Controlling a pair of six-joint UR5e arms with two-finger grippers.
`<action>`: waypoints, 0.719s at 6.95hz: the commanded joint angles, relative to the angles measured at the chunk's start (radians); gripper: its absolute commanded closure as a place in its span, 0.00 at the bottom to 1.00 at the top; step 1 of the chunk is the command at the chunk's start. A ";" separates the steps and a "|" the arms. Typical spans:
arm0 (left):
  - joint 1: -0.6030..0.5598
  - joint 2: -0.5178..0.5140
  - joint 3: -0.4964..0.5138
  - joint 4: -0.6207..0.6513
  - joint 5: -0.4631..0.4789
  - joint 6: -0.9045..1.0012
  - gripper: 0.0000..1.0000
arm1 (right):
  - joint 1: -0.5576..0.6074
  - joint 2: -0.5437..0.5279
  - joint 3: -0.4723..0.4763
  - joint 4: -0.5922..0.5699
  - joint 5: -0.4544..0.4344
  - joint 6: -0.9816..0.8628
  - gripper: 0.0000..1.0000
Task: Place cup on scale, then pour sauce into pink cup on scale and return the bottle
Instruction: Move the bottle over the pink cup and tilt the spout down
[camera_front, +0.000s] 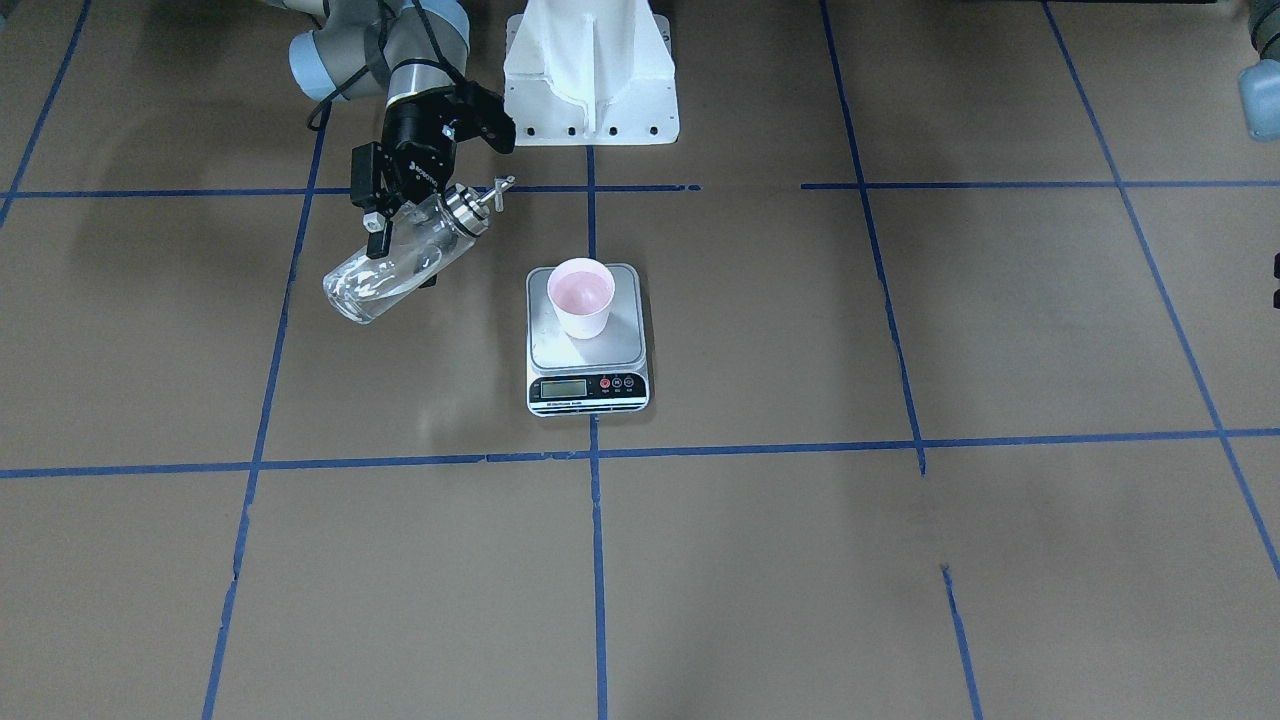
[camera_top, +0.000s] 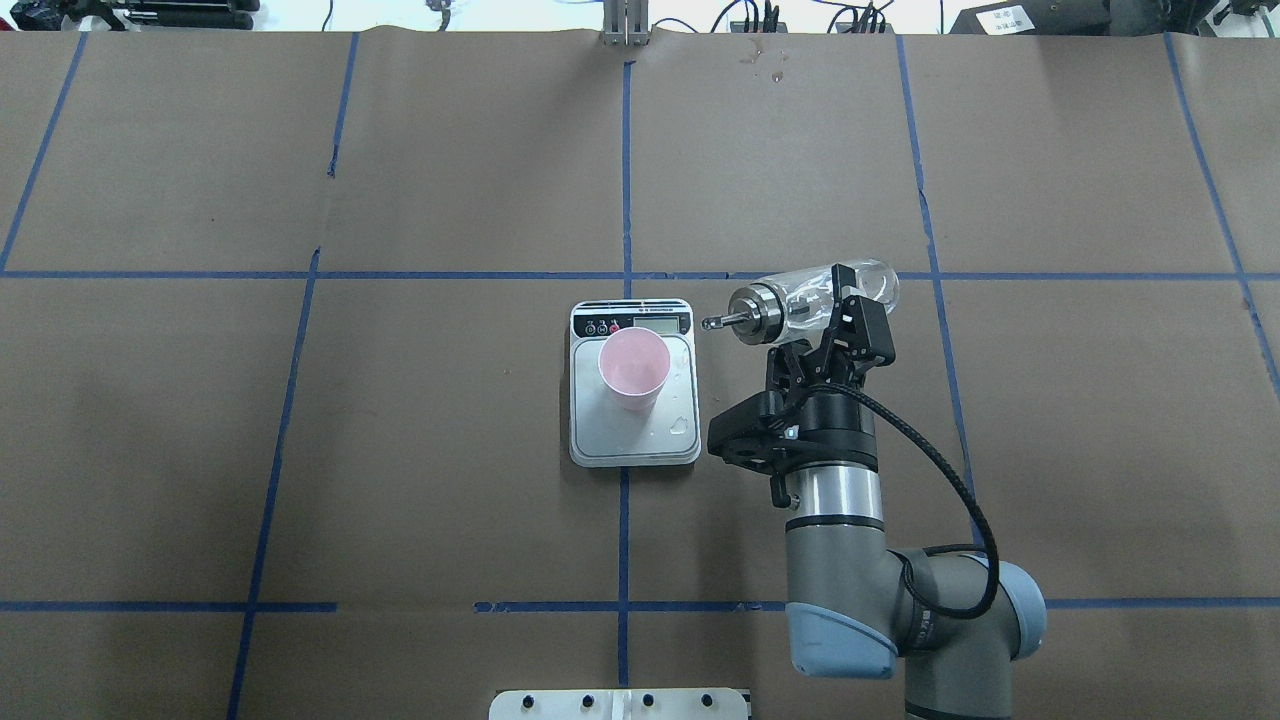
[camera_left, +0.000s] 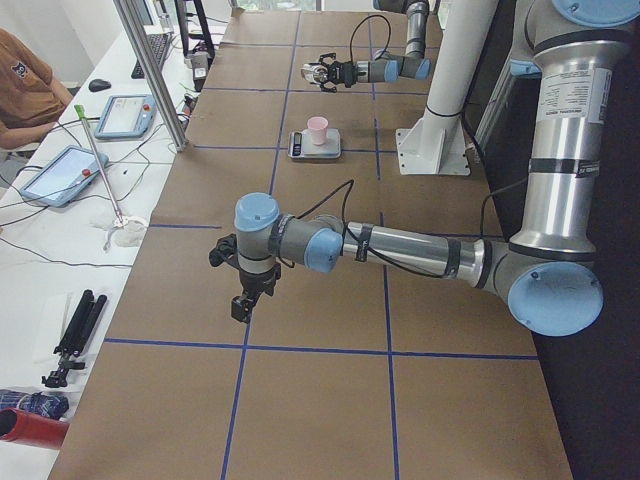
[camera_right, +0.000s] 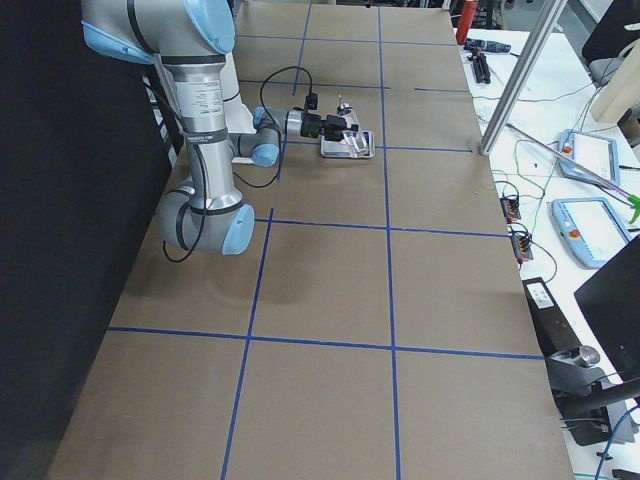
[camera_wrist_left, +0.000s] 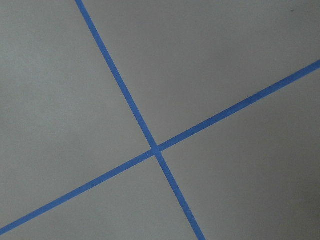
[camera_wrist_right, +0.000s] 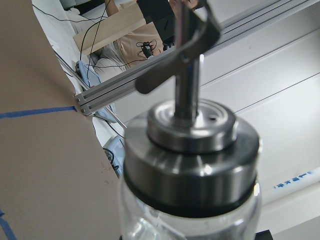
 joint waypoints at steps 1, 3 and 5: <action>-0.002 0.001 0.001 0.001 0.000 0.000 0.00 | 0.034 0.037 -0.030 -0.133 -0.012 -0.001 1.00; -0.002 0.001 0.001 0.001 0.000 0.000 0.00 | 0.052 0.092 -0.156 -0.137 -0.072 -0.003 1.00; -0.002 0.000 0.000 0.001 0.000 -0.002 0.00 | 0.054 0.092 -0.164 -0.137 -0.128 -0.094 1.00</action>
